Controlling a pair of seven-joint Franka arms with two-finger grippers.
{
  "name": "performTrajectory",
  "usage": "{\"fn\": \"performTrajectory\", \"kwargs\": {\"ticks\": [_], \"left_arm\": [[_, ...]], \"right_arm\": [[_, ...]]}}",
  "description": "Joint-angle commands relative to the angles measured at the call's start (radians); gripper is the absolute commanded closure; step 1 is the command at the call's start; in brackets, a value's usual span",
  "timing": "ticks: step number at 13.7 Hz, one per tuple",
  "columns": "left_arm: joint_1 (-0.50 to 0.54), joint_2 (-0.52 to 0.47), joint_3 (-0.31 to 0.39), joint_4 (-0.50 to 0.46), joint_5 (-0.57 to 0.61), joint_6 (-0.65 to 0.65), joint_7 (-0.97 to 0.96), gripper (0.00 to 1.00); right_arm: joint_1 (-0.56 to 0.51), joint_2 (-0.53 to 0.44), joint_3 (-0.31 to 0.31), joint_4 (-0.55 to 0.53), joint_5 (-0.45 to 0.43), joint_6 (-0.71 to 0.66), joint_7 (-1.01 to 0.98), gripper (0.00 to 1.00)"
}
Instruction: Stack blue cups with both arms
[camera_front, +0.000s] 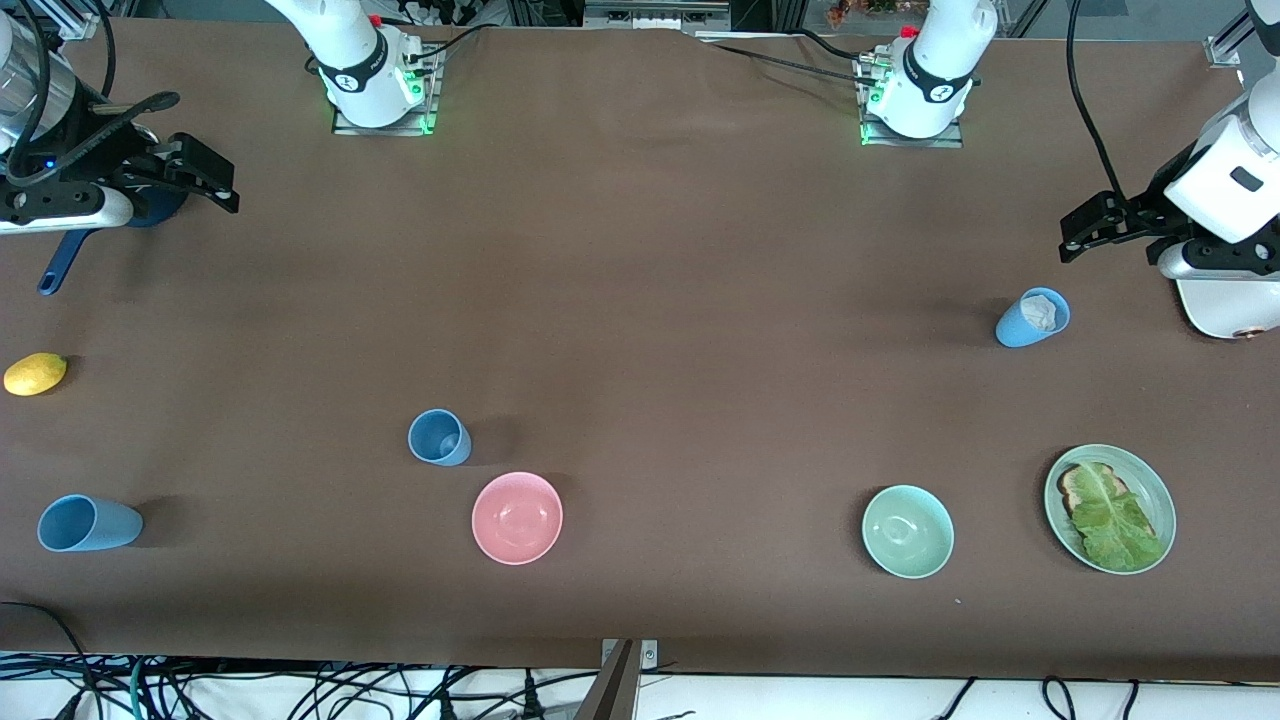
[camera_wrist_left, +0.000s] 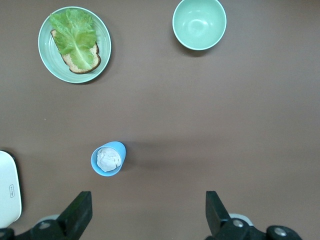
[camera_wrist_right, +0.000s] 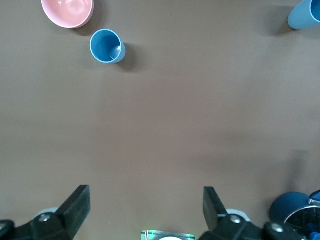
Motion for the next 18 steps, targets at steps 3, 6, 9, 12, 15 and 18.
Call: {"fn": "performTrajectory", "kwargs": {"ticks": [3,6,9,12,15,18], "left_arm": [[0.011,0.026,-0.004,0.035,0.012,-0.029,0.028,0.0],[0.023,0.037,0.002,0.035,0.017,-0.031,0.031,0.0],[0.068,0.043,0.004,0.015,0.018,-0.032,0.1,0.0],[0.149,0.07,0.004,0.004,0.023,-0.017,0.218,0.0],[0.201,0.124,0.004,-0.014,0.037,-0.009,0.266,0.0],[0.232,0.173,0.004,-0.046,0.052,-0.009,0.315,0.0]], "right_arm": [[0.002,-0.011,0.005,0.009,-0.008,-0.006,0.017,0.0],[0.002,-0.011,0.005,0.007,-0.008,0.0,0.015,0.0],[0.002,-0.011,0.006,0.007,-0.008,0.003,0.017,0.0],[0.002,-0.01,0.012,0.007,-0.007,0.008,0.017,0.0],[0.002,-0.01,0.013,0.004,-0.007,0.008,0.015,0.0],[0.002,-0.011,0.011,0.001,-0.004,0.008,0.015,0.0]]}}
